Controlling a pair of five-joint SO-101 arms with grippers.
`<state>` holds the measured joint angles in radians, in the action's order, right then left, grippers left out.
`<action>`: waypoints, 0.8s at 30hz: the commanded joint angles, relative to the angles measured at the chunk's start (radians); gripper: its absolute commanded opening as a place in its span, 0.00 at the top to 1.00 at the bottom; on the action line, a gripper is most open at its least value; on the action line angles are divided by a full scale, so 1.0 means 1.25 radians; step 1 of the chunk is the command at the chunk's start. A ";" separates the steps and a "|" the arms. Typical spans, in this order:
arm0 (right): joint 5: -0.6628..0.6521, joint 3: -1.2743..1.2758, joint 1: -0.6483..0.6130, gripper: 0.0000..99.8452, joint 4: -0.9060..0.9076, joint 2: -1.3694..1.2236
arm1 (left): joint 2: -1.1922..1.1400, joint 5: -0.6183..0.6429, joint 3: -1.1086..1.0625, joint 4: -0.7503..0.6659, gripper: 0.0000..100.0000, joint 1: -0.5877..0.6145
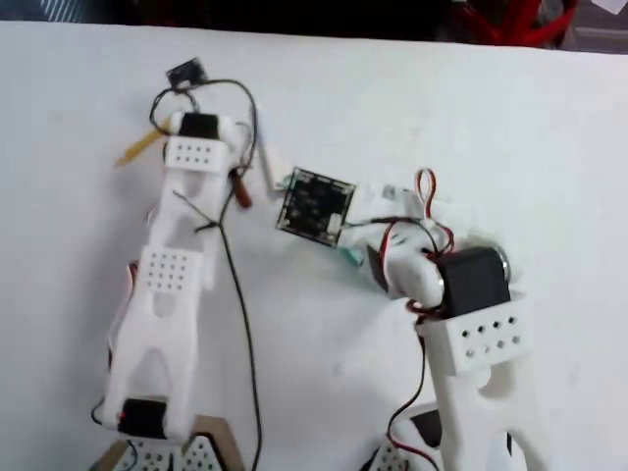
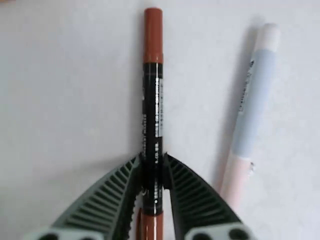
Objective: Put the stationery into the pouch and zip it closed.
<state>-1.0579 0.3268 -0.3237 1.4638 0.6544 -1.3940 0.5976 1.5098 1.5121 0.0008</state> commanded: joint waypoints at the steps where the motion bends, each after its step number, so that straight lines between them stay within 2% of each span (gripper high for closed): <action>1: -0.007 0.002 0.018 0.98 0.007 0.001 | 0.024 -0.011 0.042 0.097 0.98 0.009; 4: -0.004 0.002 0.013 0.98 0.007 0.001 | 0.066 -0.012 0.139 0.216 0.98 0.009; 14: 0.004 0.017 0.015 0.98 -0.063 -0.008 | 0.503 -0.215 0.006 0.225 0.98 -0.020; 18: 0.131 0.025 0.019 0.98 -0.090 -0.008 | 0.730 -0.273 -0.043 0.225 0.98 -0.079; 24: 0.259 0.022 0.028 0.98 -0.089 -0.008 | 1.032 -0.276 -0.146 0.215 0.98 -0.238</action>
<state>-0.8048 0.3498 -0.3099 1.3656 0.6544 -0.3168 0.2616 1.3564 1.7883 -0.1910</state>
